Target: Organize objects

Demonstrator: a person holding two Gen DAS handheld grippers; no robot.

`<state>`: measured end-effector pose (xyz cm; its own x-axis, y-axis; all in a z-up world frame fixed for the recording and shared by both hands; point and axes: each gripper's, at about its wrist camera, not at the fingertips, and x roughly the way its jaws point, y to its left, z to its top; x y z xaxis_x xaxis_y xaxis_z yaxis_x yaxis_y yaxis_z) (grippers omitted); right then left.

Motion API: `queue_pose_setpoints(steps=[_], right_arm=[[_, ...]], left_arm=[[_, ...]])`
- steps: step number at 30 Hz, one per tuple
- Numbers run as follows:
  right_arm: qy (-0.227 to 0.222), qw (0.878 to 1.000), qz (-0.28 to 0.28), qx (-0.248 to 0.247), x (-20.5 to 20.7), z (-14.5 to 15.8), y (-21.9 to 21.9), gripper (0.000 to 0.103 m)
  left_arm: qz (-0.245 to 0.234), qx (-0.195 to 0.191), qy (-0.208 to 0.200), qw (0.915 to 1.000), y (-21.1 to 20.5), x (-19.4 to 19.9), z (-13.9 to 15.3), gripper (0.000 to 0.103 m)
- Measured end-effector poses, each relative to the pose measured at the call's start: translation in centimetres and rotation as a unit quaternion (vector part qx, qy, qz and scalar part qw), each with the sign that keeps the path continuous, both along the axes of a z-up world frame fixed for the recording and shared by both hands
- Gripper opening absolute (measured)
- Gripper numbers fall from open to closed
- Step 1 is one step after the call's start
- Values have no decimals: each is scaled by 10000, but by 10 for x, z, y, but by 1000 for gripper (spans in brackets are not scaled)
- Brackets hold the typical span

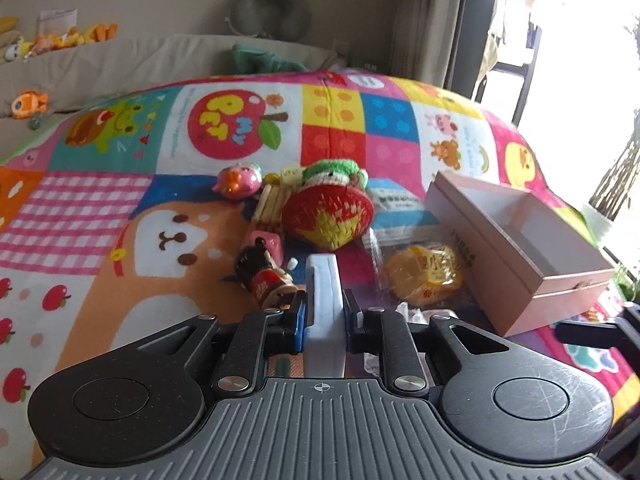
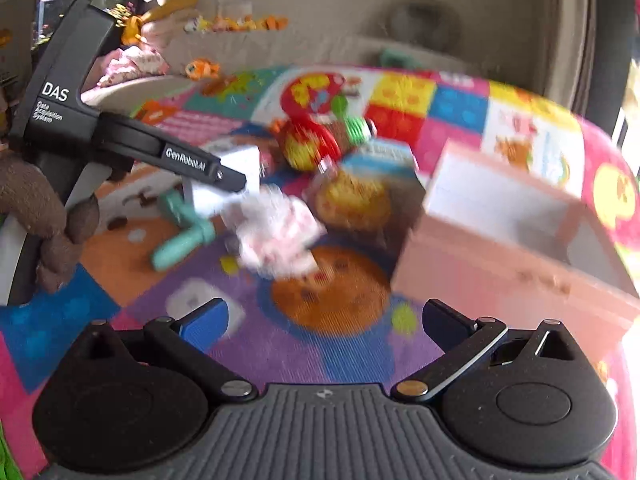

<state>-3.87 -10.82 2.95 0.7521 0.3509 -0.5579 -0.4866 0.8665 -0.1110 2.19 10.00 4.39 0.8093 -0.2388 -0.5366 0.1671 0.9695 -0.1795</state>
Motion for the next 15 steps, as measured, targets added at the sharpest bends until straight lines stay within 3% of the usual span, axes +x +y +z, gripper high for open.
queue_pose_setpoints(steps=[2,8,9,10,15], right_arm=[[23,9998,131,165,11,4,13,103],[559,9983,99,164,60,-5,48,68],[739,9972,93,102,65,-7,50,45],[886,9959,90,130,66,-8,48,31],[814,9962,124,301,31,16,4,28]], left_arm=[[-41,-181,-150,9997,9,-14,15,20],[-272,-163,-214,9993,17,-43,32,20],[-289,-112,-185,9993,17,-46,30,20],[-310,-103,-158,9993,18,-49,29,20],[-601,-528,19,9968,17,-64,31,20]])
